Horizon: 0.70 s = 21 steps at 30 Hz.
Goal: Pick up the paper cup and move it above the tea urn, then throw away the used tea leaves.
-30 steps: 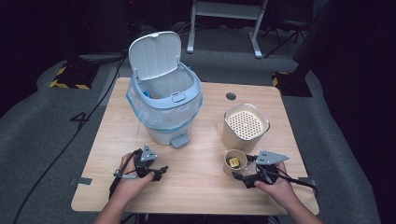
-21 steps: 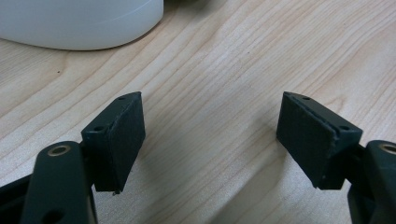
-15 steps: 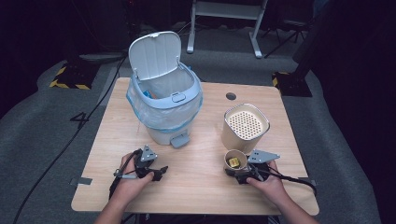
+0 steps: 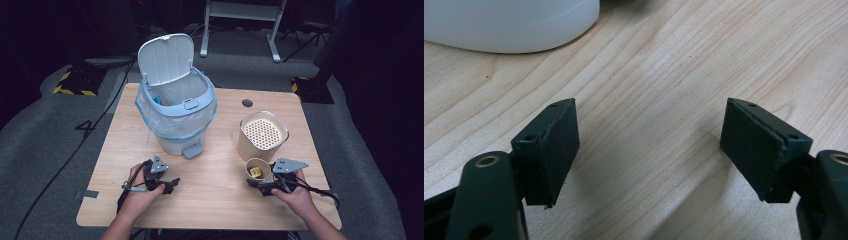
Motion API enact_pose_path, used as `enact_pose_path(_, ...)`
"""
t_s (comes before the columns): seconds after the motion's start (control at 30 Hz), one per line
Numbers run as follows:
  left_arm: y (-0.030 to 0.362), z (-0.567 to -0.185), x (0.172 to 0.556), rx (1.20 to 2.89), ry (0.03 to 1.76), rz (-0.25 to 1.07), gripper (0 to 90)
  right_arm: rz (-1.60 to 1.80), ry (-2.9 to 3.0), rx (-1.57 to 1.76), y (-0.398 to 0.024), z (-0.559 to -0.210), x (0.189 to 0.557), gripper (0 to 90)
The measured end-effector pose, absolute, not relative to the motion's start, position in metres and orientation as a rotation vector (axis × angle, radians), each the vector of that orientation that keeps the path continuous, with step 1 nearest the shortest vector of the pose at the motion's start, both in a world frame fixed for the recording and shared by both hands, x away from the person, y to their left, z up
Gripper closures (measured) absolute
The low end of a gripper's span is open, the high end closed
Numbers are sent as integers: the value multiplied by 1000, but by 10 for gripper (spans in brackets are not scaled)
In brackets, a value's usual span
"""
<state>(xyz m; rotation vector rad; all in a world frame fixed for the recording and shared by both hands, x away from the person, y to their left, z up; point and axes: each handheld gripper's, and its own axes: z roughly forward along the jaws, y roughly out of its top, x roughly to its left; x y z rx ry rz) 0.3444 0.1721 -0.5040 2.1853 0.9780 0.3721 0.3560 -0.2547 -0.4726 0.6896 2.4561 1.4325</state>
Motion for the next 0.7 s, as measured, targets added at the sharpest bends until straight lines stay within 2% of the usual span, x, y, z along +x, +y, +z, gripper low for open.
enact_pose_path(0.7,172,-504,345,2187,978,371,230,1436,2481,594,-263,-406,345,306)
